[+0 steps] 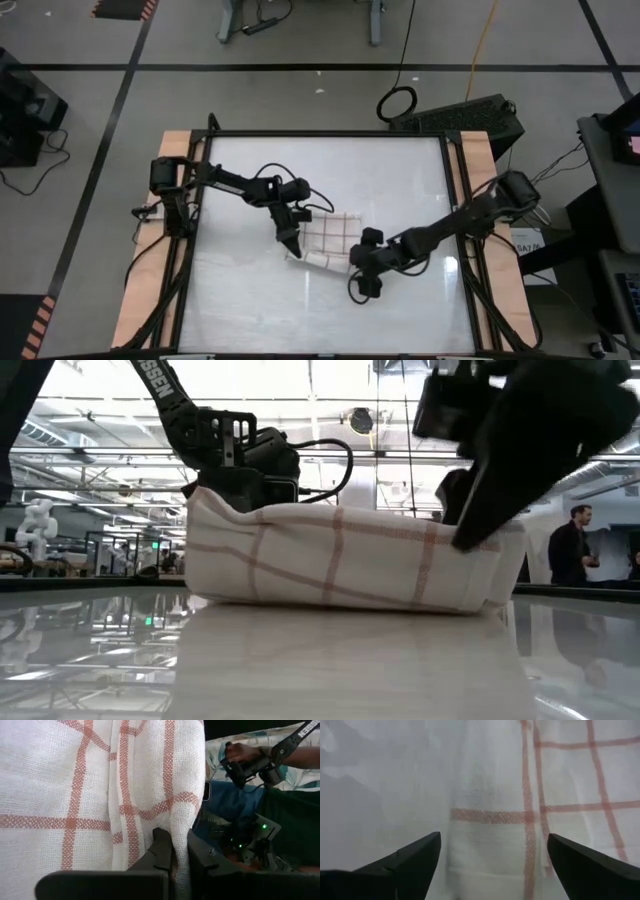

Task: Roll towel
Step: Roll the white checkered towel

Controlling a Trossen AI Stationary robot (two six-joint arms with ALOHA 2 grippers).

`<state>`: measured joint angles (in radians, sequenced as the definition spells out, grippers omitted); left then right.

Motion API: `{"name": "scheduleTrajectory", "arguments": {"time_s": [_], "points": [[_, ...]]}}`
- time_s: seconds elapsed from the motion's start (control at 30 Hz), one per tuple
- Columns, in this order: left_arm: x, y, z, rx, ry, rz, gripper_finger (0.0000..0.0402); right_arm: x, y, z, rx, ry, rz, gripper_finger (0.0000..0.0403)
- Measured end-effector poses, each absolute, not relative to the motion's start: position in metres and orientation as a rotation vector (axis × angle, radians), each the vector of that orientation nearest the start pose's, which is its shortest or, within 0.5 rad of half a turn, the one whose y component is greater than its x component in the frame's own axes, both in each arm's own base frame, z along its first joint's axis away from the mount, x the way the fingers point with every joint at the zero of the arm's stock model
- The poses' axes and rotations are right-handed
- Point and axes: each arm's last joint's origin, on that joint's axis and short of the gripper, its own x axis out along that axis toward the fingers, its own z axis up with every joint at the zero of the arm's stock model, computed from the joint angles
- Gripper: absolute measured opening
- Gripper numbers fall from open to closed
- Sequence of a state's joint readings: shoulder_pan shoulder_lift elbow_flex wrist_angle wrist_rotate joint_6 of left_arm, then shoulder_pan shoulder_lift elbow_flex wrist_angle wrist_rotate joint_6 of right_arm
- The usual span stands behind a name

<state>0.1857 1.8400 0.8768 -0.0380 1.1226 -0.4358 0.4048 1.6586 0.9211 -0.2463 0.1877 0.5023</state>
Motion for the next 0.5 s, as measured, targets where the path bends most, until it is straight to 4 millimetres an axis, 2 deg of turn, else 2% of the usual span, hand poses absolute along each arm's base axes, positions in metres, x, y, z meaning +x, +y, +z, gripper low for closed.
{"name": "scheduleTrajectory", "arguments": {"time_s": [0.17, 0.27, 0.5], "points": [[0.322, 0.034, 0.123, -1.011, 1.019, -0.675, 0.0022, 0.303, 0.116, 0.157, 0.101, 0.936, -0.039, 0.0327], [0.32, 0.034, 0.121, -1.01, 1.025, -0.659, 0.0022, 0.306, 0.111, 0.155, 0.097, 0.938, -0.05, 0.0297], [0.316, 0.033, 0.116, -1.014, 1.043, -0.633, 0.0022, 0.31, 0.102, 0.156, 0.131, 0.941, -0.027, 0.0176]]}}
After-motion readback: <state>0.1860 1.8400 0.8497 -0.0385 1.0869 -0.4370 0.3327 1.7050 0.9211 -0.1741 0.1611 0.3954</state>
